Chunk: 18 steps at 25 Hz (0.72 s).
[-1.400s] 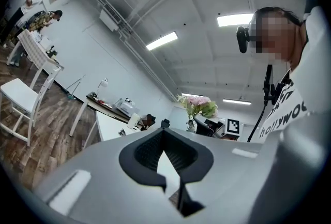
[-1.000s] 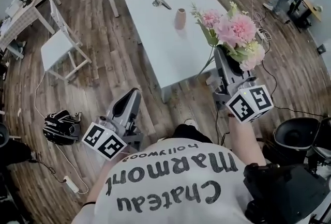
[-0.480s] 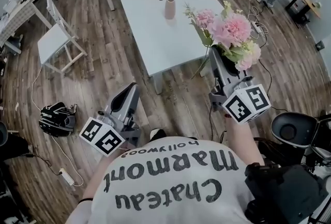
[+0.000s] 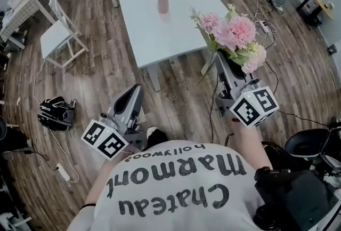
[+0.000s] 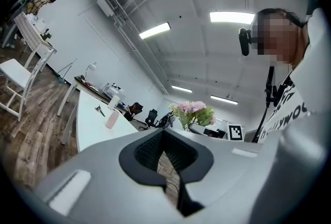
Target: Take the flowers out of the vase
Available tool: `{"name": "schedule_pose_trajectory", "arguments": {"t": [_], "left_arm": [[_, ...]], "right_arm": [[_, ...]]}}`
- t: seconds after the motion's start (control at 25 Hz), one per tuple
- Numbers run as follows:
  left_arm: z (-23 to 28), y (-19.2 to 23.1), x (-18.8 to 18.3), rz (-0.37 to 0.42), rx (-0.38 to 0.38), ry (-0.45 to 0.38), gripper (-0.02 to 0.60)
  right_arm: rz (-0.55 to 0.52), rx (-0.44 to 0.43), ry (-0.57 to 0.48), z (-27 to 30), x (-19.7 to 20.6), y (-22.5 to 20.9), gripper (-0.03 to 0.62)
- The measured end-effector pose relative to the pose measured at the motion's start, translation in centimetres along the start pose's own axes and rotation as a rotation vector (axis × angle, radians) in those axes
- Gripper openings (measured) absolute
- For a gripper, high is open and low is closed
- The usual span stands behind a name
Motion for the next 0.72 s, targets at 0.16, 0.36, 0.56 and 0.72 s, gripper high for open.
{"name": "schedule_pose_trajectory", "arguments": {"t": [0.16, 0.36, 0.56, 0.72], "left_arm": [[-0.7, -2.1, 0.7, 0.006, -0.021, -0.009, 0.003], [-2.0, -4.5, 0.9, -0.001, -0.057, -0.035, 0.003], [-3.8, -8.4, 5.2, 0.002, -0.081, -0.052, 0.003], [-5.0, -11.5, 8.5, -0.011, -0.099, -0.045, 0.004]], "right_arm": [[0.012, -0.031, 0.01, -1.5, -0.2, -0.2, 0.023], [0.01, -0.074, 0.043, -2.8, -1.1, 0.4, 0.021], [0.022, -0.11, 0.063, -8.2, 0.5, 0.6, 0.018], [0.027, -0.119, 0.083, -12.4, 1.4, 0.4, 0.018]]}}
Point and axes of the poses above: the fingertips, and each gripper's own axes: z forward along the fingers, y to its left, x out of its underside, the point moved 5 cm from there along -z, backward along the fingers, and after that the axes turned 11 degrees about -x, right-handed, at the moved point
